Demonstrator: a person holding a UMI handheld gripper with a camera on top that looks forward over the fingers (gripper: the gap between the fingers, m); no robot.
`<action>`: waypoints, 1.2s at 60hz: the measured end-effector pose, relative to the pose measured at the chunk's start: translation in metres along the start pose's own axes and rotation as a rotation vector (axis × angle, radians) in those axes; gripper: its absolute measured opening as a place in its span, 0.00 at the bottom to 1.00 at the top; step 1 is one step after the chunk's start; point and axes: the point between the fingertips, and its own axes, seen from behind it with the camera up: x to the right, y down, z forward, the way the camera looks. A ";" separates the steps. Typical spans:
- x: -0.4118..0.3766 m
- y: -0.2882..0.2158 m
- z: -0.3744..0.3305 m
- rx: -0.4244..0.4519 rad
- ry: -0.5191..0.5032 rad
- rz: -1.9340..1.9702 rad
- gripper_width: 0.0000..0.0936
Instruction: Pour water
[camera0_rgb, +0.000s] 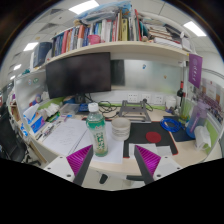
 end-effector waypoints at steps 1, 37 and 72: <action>-0.007 0.000 0.007 0.000 -0.004 0.003 0.92; -0.036 -0.041 0.157 0.261 0.254 -0.031 0.52; -0.083 -0.097 0.215 0.170 0.052 0.749 0.37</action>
